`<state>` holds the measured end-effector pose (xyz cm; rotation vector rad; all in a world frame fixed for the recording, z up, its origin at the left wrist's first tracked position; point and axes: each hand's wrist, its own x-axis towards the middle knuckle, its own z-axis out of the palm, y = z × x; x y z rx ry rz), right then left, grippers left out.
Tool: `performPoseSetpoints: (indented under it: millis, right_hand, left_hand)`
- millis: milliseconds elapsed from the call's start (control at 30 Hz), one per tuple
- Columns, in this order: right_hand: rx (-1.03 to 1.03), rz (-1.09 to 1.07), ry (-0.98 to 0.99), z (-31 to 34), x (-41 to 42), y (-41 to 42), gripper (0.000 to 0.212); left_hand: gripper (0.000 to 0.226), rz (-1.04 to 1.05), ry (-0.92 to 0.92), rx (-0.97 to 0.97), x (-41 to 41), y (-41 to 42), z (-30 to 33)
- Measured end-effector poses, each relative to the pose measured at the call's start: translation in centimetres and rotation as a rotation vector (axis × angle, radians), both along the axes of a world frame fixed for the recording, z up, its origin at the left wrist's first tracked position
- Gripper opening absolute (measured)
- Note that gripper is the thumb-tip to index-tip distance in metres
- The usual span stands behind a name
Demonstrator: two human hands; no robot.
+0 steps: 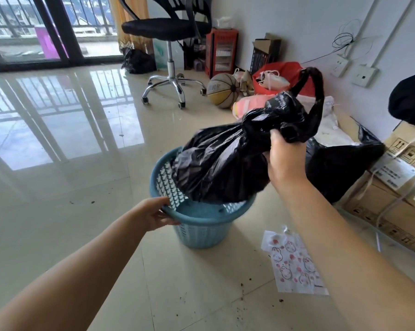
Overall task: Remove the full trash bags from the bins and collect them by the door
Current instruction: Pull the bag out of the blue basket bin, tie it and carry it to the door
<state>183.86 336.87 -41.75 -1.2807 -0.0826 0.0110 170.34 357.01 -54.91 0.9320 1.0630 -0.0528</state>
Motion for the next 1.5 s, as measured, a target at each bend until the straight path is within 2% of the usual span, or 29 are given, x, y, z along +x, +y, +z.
performPoseSetpoints:
  millis: [100, 200, 267, 333, 467, 667, 733, 800, 867, 933, 1000, 1067, 1133, 1200, 1267, 1333, 1400, 1500]
  right_hand:
    - [-0.036, -0.037, -0.073, 0.9, -0.3, -1.0, 0.031]
    - [-0.083, -0.052, -0.147, 1.4, -0.7, -1.8, 0.032]
    - [-0.111, -0.025, -0.154, 1.3, -0.8, -2.1, 0.031]
    - [-0.159, 0.026, -0.155, 0.7, -0.7, -2.3, 0.019]
    - [-0.193, 0.060, -0.129, -1.0, -0.7, -2.5, 0.024]
    - [-0.204, 0.100, -0.103, -2.2, -0.4, -3.6, 0.016]
    - [-0.300, 0.188, -0.143, -2.8, -0.6, -4.1, 0.021]
    - [-0.506, 0.328, -0.170, -4.3, -1.0, -4.5, 0.020]
    - [-0.713, 0.451, -0.168, -6.4, -1.3, -4.8, 0.013]
    - [-0.841, 0.513, -0.120, -8.6, -1.5, -5.1, 0.012]
    - [-0.944, 0.523, -0.067, -10.4, -1.9, -5.4, 0.013]
    - [-1.013, 0.559, -0.008, -11.9, -2.4, -5.6, 0.018]
    - [-1.007, 0.631, 0.066, -12.9, -3.1, -5.6, 0.022]
    - [-0.924, 0.719, 0.120, -13.1, -3.6, -5.5, 0.016]
    - [-0.812, 0.814, 0.169, -12.6, -3.6, -5.2, 0.014]
    - [-0.737, 0.931, 0.203, -11.9, -3.3, -5.3, 0.013]
    - [-0.733, 1.009, 0.192, -11.1, -3.0, -5.5, 0.011]
    - [-0.711, 0.972, 0.100, -9.4, -2.4, -5.8, 0.010]
  left_hand:
    - [0.034, 0.178, -0.022, 0.021, 0.8, 0.7, 0.3]
    - [0.020, 0.347, -0.086, 0.034, 1.2, 1.1, 0.1]
    - [0.022, 0.431, -0.151, 0.011, 1.2, 1.0, -0.1]
    - [0.023, 0.445, -0.196, 0.017, 1.5, 0.4, -0.2]
    - [0.023, 0.478, -0.222, 0.039, 1.7, 0.0, -0.3]
    - [0.033, 0.391, -0.219, 0.057, 1.0, 0.0, -0.6]
    - [0.042, 0.344, -0.200, 0.078, 1.0, -0.1, -0.6]
    - [0.048, 0.226, -0.127, 0.111, 1.1, -0.7, -0.5]
    - [0.042, -0.001, -0.040, 0.144, 1.2, -1.9, 0.2]
    - [0.025, -0.223, 0.047, 0.250, 1.3, -3.2, 1.2]
    - [0.013, -0.460, 0.170, 0.547, 1.6, -4.3, 2.1]
    - [0.026, -0.712, 0.267, 0.921, 1.9, -5.1, 2.4]
    - [0.040, -0.846, 0.155, 1.068, 1.9, -6.3, 2.9]
    - [0.055, -1.019, -0.061, 0.982, 1.4, -7.7, 3.2]
    - [0.057, -1.173, -0.171, 0.981, 1.1, -9.3, 3.0]
    - [0.037, -1.136, -0.250, 1.109, 1.2, -10.4, 2.2]
    - [0.008, -0.959, -0.276, 1.191, 1.4, -10.7, 2.1]
    - [0.022, -0.791, -0.255, 1.141, 1.9, -9.3, 2.7]
